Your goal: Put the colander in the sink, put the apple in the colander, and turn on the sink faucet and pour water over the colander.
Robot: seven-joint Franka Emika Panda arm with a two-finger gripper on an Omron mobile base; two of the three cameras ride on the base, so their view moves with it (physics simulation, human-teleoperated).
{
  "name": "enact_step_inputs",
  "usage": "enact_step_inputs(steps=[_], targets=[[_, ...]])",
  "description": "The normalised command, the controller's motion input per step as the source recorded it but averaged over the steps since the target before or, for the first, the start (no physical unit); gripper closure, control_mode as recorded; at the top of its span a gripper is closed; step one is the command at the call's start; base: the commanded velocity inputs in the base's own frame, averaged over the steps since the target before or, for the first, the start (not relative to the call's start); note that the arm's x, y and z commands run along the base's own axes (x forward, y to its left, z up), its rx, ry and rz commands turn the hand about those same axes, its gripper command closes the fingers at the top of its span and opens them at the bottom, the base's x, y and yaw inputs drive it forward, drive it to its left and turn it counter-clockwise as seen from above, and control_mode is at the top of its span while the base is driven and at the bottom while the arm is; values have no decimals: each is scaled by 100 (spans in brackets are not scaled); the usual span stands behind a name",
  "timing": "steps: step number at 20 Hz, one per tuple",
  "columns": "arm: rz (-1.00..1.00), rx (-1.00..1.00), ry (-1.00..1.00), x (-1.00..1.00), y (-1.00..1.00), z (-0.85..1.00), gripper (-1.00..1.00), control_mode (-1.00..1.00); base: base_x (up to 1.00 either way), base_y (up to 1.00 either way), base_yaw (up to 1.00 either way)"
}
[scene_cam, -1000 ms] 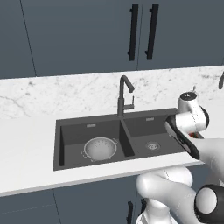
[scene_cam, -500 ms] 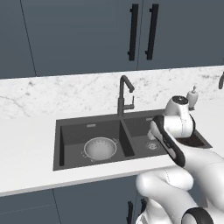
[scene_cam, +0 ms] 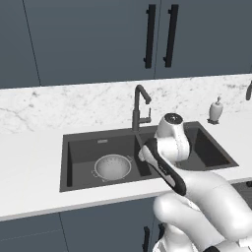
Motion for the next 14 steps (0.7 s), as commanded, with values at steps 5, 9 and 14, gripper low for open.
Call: enact_step_inputs(steps=[5, 9, 14], targets=[[-7, 1, -1, 69, 88, -7, 100, -100, 0, 0, 0], [-13, 4, 0, 94, 67, -22, 100, -100, 0, 0, 0], [-17, 0, 2, 100, 45, -25, 100, -100, 0, 0, 0]])
